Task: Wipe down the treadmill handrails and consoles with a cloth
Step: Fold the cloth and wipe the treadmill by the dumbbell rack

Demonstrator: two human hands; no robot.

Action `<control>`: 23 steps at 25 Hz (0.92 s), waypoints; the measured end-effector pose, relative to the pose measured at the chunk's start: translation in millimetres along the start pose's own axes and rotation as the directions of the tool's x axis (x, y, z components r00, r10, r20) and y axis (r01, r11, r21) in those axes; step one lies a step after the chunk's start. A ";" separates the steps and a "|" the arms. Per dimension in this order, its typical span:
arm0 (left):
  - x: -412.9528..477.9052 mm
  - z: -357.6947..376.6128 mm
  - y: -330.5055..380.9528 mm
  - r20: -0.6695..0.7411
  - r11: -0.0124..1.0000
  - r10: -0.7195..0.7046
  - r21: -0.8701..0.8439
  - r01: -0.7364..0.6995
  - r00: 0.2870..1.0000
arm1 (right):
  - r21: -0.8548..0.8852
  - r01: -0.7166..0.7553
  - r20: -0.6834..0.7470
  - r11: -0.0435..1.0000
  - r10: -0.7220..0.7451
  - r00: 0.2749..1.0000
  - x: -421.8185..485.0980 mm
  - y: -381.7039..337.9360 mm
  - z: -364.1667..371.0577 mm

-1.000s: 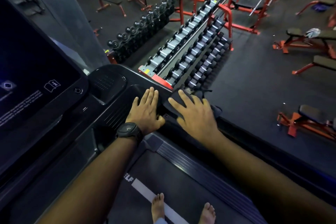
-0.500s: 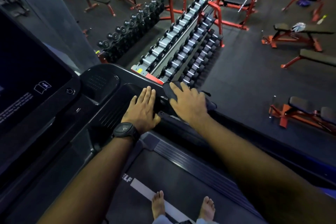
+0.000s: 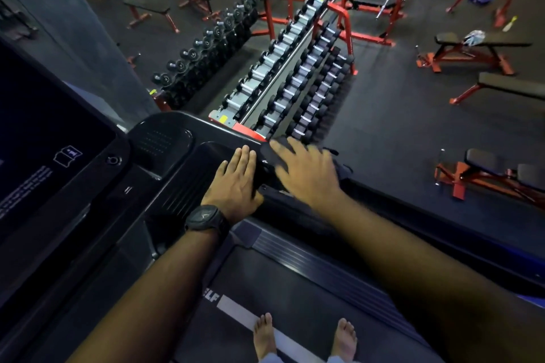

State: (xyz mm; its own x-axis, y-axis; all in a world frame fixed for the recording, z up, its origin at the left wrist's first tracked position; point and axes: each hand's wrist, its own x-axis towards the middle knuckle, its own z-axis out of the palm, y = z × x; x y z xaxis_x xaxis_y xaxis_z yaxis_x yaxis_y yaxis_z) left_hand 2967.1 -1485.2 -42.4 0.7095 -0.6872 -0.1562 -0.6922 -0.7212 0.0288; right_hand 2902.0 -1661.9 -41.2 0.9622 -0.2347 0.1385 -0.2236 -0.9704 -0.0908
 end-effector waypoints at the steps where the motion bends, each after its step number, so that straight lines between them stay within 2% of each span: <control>1: 0.4 -1.6 0.8 0.010 1.000 0.005 -0.010 -0.005 1.000 | 0.054 -0.094 0.097 0.994 0.089 0.991 16.7 -7.0 -7.9; 2: -0.4 -1.6 1.4 0.013 1.000 0.005 -0.006 -0.005 1.000 | 0.070 -0.158 0.158 0.985 0.146 0.977 24.4 -16.8 -11.8; 3: -1.8 -0.6 1.8 0.013 1.000 0.003 0.007 -0.003 1.000 | 0.021 -0.128 0.128 0.992 0.124 0.984 23.2 -24.9 -5.7; 5: -3.2 -1.3 1.8 0.020 0.999 0.010 0.032 -0.011 1.000 | -0.107 0.018 0.020 0.994 -0.016 1.000 -6.5 -34.5 4.3; 6: -0.6 -2.1 0.8 0.015 0.999 0.013 0.033 -0.013 1.000 | -0.094 0.047 0.003 0.994 -0.047 0.999 -6.2 -33.1 1.7; 7: 1.6 -2.3 0.7 0.010 1.000 0.013 0.014 -0.013 1.000 | -0.031 0.031 0.004 0.999 -0.031 1.000 8.6 -25.1 2.9; 9: 1.8 -3.8 2.3 0.022 1.000 0.017 -0.015 -0.016 1.000 | 0.122 -0.170 0.177 0.978 0.147 0.973 39.5 -22.6 -12.8; 10: 0.8 -2.5 2.5 0.027 1.000 0.018 -0.014 -0.017 0.999 | 0.131 -0.238 0.224 0.963 0.205 0.953 40.0 -25.3 -12.0; 13: 0.9 -3.5 1.5 0.061 0.998 0.051 0.024 -0.053 0.997 | -0.080 -0.157 0.061 0.984 0.162 0.985 -8.2 -36.0 -1.4; 15: 2.7 -3.5 0.6 0.039 0.997 0.076 0.031 -0.077 0.996 | -0.038 -0.187 0.051 0.982 0.189 0.981 1.7 -22.3 0.2; 17: 2.6 -2.4 1.6 0.034 0.996 0.094 0.008 -0.094 0.995 | 0.073 -0.351 0.167 0.933 0.336 0.927 15.8 -20.0 -13.7; 18: 1.2 -0.3 2.2 0.029 0.994 0.106 0.018 -0.107 0.994 | 0.051 -0.355 0.140 0.934 0.345 0.928 9.4 -22.4 -9.6; 20: 1.9 1.3 2.8 0.021 0.986 0.155 0.066 -0.156 0.988 | -0.120 -0.251 -0.007 0.961 0.252 0.968 -31.9 -34.1 5.6; 21: 4.4 1.9 2.9 0.014 0.981 0.178 0.077 -0.179 0.984 | -0.143 -0.218 -0.041 0.965 0.214 0.976 -40.1 -33.2 5.3; 22: 6.7 2.3 3.1 0.010 0.979 0.192 0.070 -0.192 0.981 | -0.102 -0.221 -0.026 0.970 0.220 0.975 -33.2 -23.4 4.5; 23: 8.3 2.9 3.7 0.010 0.979 0.197 0.050 -0.197 0.980 | -0.031 -0.285 0.013 0.958 0.286 0.958 -17.9 -14.1 -2.4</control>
State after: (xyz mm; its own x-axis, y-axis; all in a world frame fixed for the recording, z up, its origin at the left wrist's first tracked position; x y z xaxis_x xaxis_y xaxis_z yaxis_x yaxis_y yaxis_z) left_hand 2970.1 -1493.3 -46.5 0.5579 -0.8149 -0.1570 -0.8243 -0.5661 0.0091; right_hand 2887.6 -1644.2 -40.1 0.8601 -0.5014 0.0943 -0.4934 -0.8645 -0.0961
